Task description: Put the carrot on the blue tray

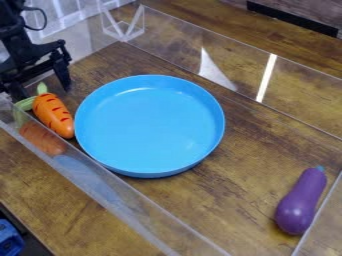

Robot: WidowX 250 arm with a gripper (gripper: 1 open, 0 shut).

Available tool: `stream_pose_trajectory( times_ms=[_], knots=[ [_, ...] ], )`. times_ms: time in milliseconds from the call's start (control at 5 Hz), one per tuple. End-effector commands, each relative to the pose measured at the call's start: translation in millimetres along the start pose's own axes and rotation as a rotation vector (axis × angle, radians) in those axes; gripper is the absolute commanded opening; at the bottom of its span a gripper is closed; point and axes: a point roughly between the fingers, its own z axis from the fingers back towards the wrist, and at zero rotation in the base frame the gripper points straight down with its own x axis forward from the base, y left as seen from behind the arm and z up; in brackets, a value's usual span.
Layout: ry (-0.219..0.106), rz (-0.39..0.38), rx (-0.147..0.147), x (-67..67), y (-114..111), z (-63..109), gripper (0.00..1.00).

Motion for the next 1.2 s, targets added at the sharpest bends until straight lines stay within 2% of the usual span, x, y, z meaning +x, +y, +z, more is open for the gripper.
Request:
stream_pose_trajectory(
  times_ms=[0, 600, 1000],
  knots=[
    [-0.026, 0.055, 0.006, 1.9, -2.8, -0.6, 1.00],
    [-0.027, 0.049, 0.021, -2.7, -17.2, -4.5, 1.00],
    [-0.041, 0.100, 0.031, -5.8, -20.7, -2.5, 1.00]
  ],
)
